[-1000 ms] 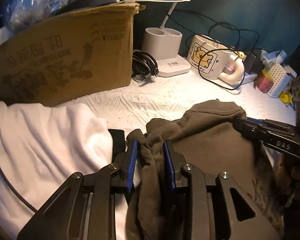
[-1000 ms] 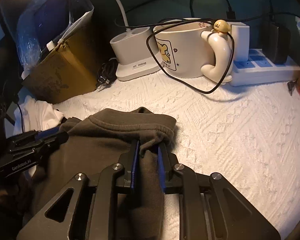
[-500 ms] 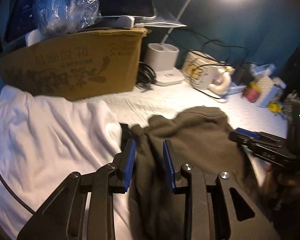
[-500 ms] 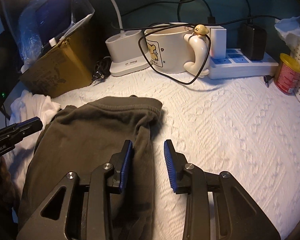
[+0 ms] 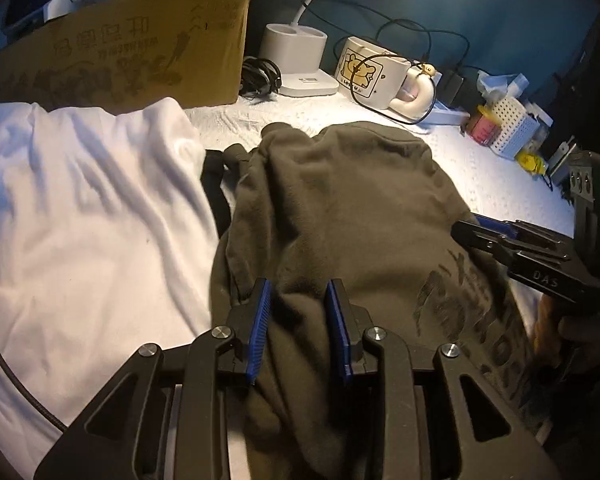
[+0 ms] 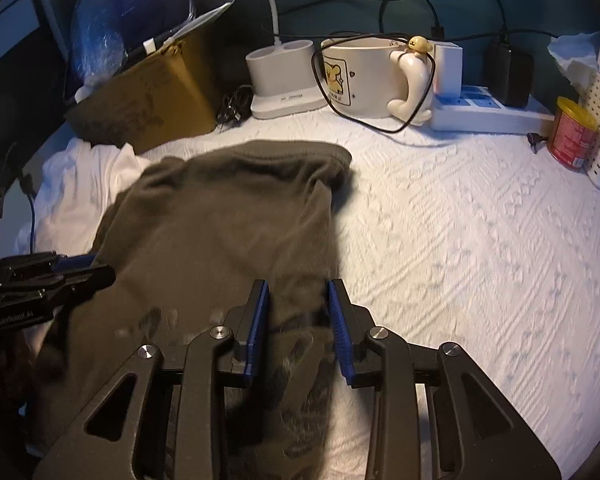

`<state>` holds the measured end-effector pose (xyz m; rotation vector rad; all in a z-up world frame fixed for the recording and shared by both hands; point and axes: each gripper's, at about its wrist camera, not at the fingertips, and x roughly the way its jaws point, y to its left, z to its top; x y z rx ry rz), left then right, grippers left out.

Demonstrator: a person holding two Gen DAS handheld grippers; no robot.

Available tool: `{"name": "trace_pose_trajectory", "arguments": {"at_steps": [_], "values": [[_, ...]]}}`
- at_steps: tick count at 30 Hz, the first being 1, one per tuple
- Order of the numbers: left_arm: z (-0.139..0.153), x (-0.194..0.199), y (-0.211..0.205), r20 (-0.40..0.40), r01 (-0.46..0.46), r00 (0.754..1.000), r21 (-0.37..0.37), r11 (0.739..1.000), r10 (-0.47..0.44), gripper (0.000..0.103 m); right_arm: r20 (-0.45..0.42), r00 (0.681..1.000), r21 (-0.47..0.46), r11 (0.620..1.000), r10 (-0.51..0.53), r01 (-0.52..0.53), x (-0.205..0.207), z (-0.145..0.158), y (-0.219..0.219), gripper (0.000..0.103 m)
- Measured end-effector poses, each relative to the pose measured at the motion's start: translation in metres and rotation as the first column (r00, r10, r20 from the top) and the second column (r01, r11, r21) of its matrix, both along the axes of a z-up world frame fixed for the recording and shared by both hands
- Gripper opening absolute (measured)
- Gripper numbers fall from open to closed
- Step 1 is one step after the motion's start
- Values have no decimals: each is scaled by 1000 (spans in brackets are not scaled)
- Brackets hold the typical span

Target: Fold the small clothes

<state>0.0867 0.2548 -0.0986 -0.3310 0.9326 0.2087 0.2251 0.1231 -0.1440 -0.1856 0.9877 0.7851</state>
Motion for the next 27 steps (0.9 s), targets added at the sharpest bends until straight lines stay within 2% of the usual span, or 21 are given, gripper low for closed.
{"name": "trace_pose_trajectory", "arguments": {"at_steps": [6, 9, 14, 15, 17, 18, 21, 27], "values": [[-1, -5, -8, -9, -21, 1000, 64, 998, 22, 31, 6, 1000, -6, 1000, -19, 19, -6, -2, -12, 34], [-1, -7, -8, -16, -26, 1000, 72, 997, 27, 31, 8, 1000, -8, 1000, -26, 26, -9, -1, -19, 34], [7, -14, -18, -23, -36, 999, 106, 994, 39, 32, -24, 999, 8, 999, -41, 42, -13, 3, -32, 34], [9, -16, -21, -26, -42, 999, 124, 991, 45, 35, -30, 999, 10, 999, -39, 40, -15, 4, -33, 34], [12, -20, -24, -25, -55, 998, 140, 989, 59, 54, -35, 999, 12, 999, -31, 31, -22, 7, -37, 34], [13, -24, -27, -15, -57, 998, 133, 990, 59, 56, -35, 999, 12, 1000, -24, 25, -26, 8, -39, 34], [14, -33, -34, -9, -61, 998, 134, 989, 63, 58, -42, 999, 8, 1000, -6, 7, -37, 5, -44, 34], [1, -55, -48, -16, -87, 996, 126, 988, 89, 59, -26, 1000, 64, 998, -3, 5, -58, 4, -66, 34]]}}
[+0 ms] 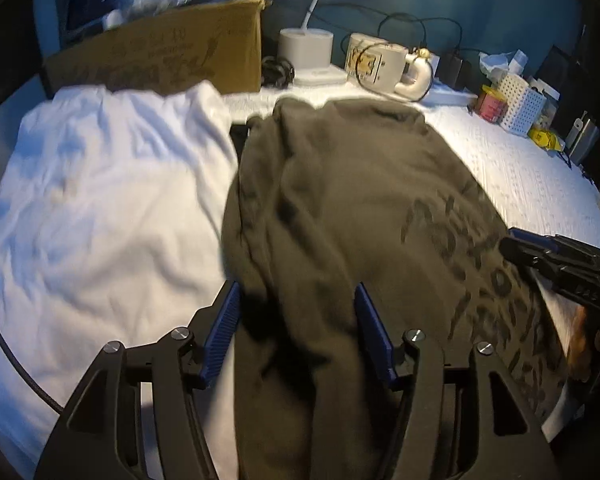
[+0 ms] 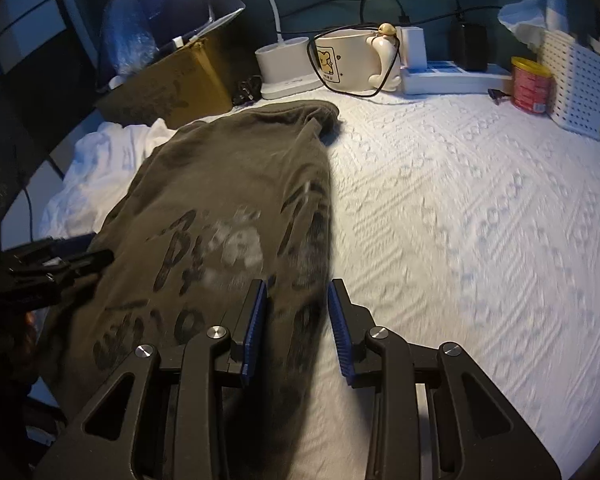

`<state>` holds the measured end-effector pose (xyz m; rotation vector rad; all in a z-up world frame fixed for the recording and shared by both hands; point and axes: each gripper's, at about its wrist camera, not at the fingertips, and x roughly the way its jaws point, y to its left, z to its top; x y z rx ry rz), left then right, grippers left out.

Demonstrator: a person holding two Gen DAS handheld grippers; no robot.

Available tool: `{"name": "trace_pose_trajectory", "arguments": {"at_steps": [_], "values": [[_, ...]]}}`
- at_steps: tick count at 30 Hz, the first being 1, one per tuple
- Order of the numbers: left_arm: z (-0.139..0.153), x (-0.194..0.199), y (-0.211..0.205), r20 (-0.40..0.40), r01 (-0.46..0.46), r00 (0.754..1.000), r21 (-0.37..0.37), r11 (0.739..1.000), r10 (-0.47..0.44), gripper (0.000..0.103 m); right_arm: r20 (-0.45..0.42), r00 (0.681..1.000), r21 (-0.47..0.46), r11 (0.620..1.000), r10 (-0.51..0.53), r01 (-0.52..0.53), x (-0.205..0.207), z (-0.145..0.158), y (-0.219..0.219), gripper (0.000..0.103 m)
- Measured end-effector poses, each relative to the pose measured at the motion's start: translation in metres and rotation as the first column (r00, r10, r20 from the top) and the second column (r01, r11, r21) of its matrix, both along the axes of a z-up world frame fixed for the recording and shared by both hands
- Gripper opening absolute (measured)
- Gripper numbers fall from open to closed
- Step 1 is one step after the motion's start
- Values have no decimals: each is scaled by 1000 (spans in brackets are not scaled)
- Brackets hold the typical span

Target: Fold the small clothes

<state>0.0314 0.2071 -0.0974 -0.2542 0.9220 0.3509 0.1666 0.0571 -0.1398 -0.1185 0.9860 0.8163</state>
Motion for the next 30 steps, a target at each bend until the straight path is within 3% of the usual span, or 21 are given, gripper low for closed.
{"name": "trace_pose_trajectory", "arguments": {"at_steps": [10, 12, 14, 24, 30], "values": [[4, -18, -16, 10, -23, 1000, 27, 999, 23, 59, -8, 998, 26, 998, 61, -61, -36, 3, -10, 33], [8, -21, -23, 17, -12, 1000, 32, 999, 11, 59, -6, 998, 29, 998, 62, -62, -40, 4, -11, 33], [13, -24, -30, 28, 2, 1000, 38, 999, -3, 59, 2, 998, 35, 998, 60, -60, -45, 5, -14, 23], [24, -31, -59, 47, 87, 995, 40, 995, -89, 60, -18, 999, 25, 999, 36, -36, -65, 8, -33, 23], [37, -30, -80, 85, 116, 989, 38, 992, -119, 75, -32, 999, -1, 1000, 15, -15, -70, 10, -54, 24]]}}
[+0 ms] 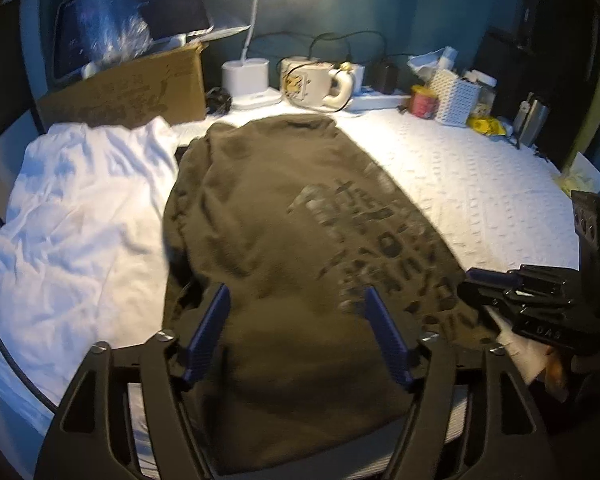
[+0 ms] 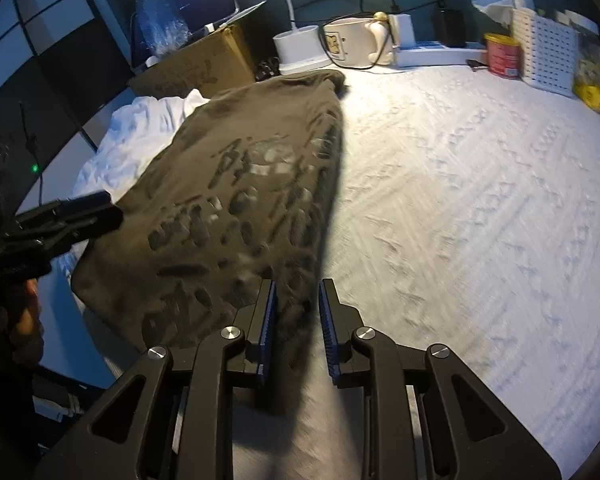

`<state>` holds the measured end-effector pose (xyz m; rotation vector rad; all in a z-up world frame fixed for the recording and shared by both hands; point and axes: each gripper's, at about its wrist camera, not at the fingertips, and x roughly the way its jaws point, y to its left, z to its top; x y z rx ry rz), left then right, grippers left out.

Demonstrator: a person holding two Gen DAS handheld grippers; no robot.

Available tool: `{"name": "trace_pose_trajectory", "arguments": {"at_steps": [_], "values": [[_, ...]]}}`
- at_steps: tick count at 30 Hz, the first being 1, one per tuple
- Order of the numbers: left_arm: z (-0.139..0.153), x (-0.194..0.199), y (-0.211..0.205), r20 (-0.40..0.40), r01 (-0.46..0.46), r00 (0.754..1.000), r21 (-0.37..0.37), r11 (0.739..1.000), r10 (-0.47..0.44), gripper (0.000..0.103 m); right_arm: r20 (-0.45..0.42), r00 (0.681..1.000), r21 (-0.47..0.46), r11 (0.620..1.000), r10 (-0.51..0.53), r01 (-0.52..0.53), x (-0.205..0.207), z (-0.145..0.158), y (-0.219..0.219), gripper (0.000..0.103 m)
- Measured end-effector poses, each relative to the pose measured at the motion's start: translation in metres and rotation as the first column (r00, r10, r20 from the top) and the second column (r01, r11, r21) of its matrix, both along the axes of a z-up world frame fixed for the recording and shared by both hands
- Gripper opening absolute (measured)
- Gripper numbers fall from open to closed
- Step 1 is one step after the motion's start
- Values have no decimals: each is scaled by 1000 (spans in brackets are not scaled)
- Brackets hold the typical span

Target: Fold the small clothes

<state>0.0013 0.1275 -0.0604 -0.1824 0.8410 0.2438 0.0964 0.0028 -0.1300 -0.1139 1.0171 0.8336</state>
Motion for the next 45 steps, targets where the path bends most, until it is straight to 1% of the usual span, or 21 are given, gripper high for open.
{"name": "trace_pose_trajectory", "arguments": {"at_steps": [2, 5, 8, 11, 15, 19, 21, 22, 23, 25, 30, 31, 32, 34, 39, 42, 45], "values": [[4, 3, -8, 10, 16, 1000, 9, 1000, -16, 77, 13, 1000, -5, 1000, -19, 19, -2, 4, -10, 36], [8, 8, -18, 15, 38, 999, 12, 999, -38, 77, 29, 998, -11, 998, -64, 65, -2, 9, -28, 43], [10, 13, -29, 13, 60, 998, 14, 998, -60, 77, 34, 994, -15, 995, -102, 103, 0, 14, -47, 45], [10, 17, -40, 24, 96, 995, 2, 995, -96, 77, 38, 990, -25, 990, -135, 136, 2, 18, -67, 46], [8, 28, -55, 11, 121, 993, 7, 993, -121, 77, 58, 984, -26, 985, -169, 171, 5, 26, -91, 46], [12, 36, -66, 40, 135, 990, -28, 990, -134, 77, 85, 969, -23, 972, -230, 233, 10, 36, -117, 46], [15, 39, -71, 53, 134, 990, -27, 991, -133, 77, 95, 962, -17, 966, -256, 258, 12, 40, -126, 46], [18, 41, -75, 61, 134, 989, -19, 991, -132, 78, 103, 956, -14, 961, -273, 276, 14, 43, -133, 47], [20, 43, -79, 69, 135, 989, -12, 991, -134, 86, 110, 952, -14, 958, -284, 287, 15, 45, -138, 47], [26, 46, -87, 90, 135, 987, 4, 991, -135, 94, 127, 944, -16, 951, -305, 310, 17, 51, -147, 47], [39, 56, -104, 113, 145, 982, 51, 988, -150, 94, 172, 925, -25, 937, -340, 349, 18, 65, -165, 47], [40, 58, -107, 117, 148, 981, 53, 987, -154, 94, 186, 920, -33, 934, -344, 356, 18, 69, -167, 52], [42, 58, -108, 121, 152, 980, 55, 987, -157, 94, 202, 916, -34, 932, -347, 361, 18, 74, -170, 64], [47, 60, -112, 135, 161, 977, 62, 985, -168, 94, 218, 911, -20, 932, -350, 363, 17, 82, -176, 72], [60, 59, -123, 186, 170, 965, 94, 981, -185, 94, 282, 891, -16, 927, -355, 374, 15, 104, -181, 72], [71, 56, -128, 224, 164, 956, 137, 977, -192, 94, 325, 872, 7, 923, -365, 384, 12, 122, -185, 72], [80, 55, -129, 262, 163, 944, 154, 975, -199, 94, 356, 855, 32, 920, -376, 391, 11, 137, -189, 72]]}}
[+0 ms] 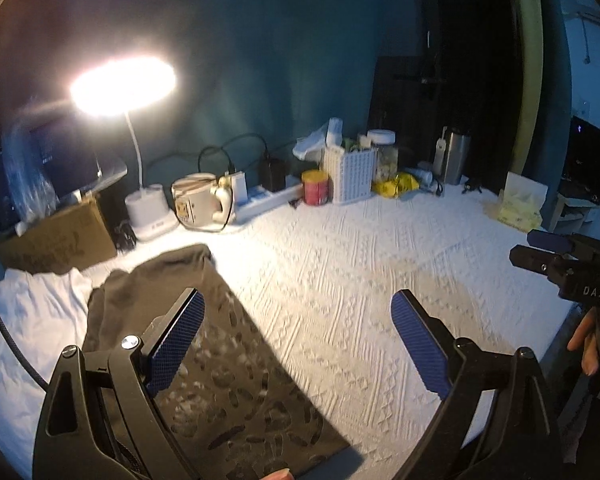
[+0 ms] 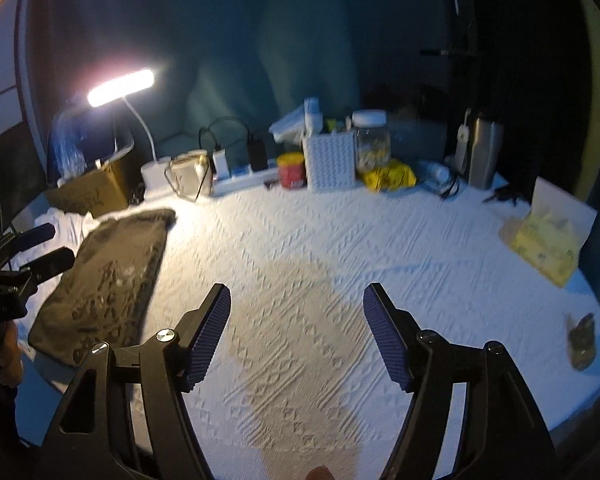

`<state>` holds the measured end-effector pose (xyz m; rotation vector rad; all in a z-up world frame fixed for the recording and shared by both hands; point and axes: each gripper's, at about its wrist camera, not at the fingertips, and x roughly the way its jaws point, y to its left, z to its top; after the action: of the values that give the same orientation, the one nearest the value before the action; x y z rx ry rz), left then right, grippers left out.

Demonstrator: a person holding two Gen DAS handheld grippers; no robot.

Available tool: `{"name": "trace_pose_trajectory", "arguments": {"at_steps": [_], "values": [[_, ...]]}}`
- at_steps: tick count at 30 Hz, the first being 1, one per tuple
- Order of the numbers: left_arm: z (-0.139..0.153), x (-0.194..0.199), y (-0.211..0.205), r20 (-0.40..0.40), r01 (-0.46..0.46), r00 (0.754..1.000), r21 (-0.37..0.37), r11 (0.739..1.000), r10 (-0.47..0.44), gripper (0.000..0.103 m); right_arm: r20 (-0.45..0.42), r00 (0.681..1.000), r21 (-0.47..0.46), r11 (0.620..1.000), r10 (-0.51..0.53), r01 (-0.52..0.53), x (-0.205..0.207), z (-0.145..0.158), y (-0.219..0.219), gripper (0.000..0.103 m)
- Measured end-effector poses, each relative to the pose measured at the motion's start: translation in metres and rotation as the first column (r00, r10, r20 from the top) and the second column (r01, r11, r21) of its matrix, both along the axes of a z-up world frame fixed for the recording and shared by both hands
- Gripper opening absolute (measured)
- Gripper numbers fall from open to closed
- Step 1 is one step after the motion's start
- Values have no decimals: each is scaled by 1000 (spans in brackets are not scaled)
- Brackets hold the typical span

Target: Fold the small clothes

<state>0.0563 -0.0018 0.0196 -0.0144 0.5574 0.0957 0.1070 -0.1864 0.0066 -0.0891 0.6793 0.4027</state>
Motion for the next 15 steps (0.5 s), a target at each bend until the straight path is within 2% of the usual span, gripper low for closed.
{"name": "trace_pose_trajectory", "arguments": {"at_steps": [5, 9, 15], "values": [[17, -2, 4, 47, 25, 999, -53, 998, -22, 95, 48, 999, 8, 1000, -10, 10, -1, 19, -3, 72], [32, -6, 5, 93, 30, 995, -54, 998, -25, 99, 82, 996, 5, 1000, -16, 16, -1, 33, -4, 72], [58, -16, 3, 183, 35, 983, -28, 999, -29, 99, 146, 989, 28, 999, -29, 25, -7, 56, -3, 72]]}}
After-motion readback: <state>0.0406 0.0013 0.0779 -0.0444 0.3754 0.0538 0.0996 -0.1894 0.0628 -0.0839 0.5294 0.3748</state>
